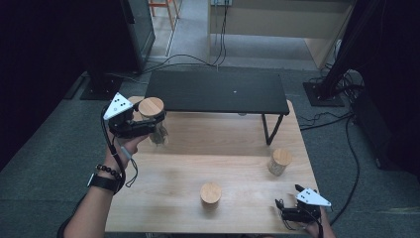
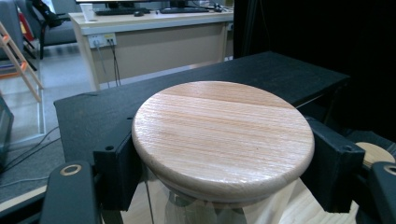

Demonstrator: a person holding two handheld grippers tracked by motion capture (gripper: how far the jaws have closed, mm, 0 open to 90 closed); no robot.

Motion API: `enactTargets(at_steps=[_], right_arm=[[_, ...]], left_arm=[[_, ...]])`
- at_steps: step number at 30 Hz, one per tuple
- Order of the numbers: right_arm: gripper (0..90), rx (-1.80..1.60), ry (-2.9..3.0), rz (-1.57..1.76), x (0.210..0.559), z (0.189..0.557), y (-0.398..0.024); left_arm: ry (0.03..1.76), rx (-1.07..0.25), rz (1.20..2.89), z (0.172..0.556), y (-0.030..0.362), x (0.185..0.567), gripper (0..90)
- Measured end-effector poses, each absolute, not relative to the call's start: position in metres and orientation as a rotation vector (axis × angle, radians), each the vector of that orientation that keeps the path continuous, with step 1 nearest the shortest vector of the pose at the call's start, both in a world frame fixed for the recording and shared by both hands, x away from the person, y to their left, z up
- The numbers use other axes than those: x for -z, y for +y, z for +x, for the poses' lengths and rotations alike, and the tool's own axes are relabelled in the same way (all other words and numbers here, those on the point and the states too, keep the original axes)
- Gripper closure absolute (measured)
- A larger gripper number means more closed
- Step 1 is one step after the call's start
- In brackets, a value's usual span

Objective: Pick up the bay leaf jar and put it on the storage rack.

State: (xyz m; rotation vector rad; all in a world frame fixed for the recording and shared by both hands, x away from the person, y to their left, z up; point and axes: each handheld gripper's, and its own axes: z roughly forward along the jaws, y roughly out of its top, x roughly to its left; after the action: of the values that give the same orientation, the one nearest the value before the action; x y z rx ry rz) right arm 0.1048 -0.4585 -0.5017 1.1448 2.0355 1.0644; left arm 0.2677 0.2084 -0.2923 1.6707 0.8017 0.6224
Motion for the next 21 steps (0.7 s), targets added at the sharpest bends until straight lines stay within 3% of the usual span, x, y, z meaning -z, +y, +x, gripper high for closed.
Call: enactTargets(at_steps=[21], right_arm=[[3.4, -1.062, 2.053, 1.138, 0.501, 0.107, -0.459]], left_arm=[[0.86, -0.683, 1.625, 0.314, 0.196, 0.251, 24.4]])
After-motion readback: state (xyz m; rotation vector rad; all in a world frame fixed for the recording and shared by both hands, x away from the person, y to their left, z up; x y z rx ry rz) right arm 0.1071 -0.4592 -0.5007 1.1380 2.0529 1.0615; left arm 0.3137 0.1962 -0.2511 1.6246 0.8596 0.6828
